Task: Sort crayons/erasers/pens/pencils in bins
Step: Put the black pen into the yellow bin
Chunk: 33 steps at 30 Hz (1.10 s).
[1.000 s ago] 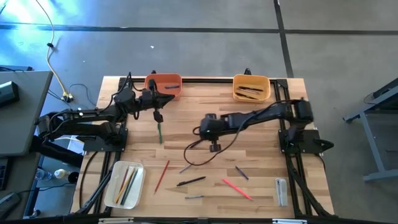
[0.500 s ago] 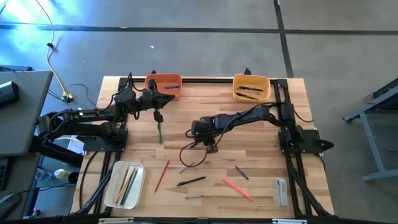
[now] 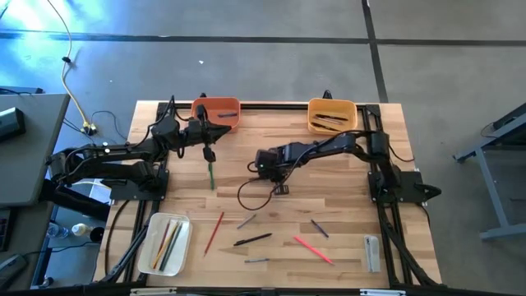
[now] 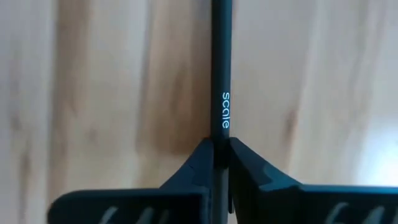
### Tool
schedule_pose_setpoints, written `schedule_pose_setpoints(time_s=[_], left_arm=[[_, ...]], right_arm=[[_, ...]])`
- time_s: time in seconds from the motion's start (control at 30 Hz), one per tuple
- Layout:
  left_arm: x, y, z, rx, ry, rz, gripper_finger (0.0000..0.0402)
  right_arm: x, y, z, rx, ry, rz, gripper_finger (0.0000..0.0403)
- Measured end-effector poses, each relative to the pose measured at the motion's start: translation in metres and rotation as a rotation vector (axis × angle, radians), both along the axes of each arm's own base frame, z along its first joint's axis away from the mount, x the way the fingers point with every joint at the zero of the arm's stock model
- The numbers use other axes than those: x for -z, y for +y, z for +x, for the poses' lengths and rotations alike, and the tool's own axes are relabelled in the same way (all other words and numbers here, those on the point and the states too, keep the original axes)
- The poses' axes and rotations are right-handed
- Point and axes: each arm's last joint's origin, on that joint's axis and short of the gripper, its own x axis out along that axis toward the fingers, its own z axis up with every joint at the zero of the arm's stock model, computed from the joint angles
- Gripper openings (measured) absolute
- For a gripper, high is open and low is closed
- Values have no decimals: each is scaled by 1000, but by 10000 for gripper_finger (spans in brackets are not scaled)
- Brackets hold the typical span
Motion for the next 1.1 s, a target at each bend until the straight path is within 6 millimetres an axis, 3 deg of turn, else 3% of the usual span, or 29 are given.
schedule_pose_setpoints(time_s=[0.13,0.33,0.53,0.67,0.77,0.9,1.1], left_arm=[[0,0,0,0,0,0,0],[0,0,0,1,2,-3,0],[1,0,0,1,6,-6,0],[1,0,0,1,12,-10,1],[1,0,0,0,12,-8,0],[1,0,0,0,12,-7,0],[1,0,0,0,12,-7,0]], right_arm=[[-12,-3,-6,17,15,-34,29],[-57,-16,-27,98,6,-119,26],[-104,-63,-69,342,35,-300,23],[-122,-102,-108,508,31,-373,22],[-117,-127,-140,578,18,-394,22],[-92,-151,-177,613,-6,-430,22],[-59,-174,-203,636,-1,-437,22]])
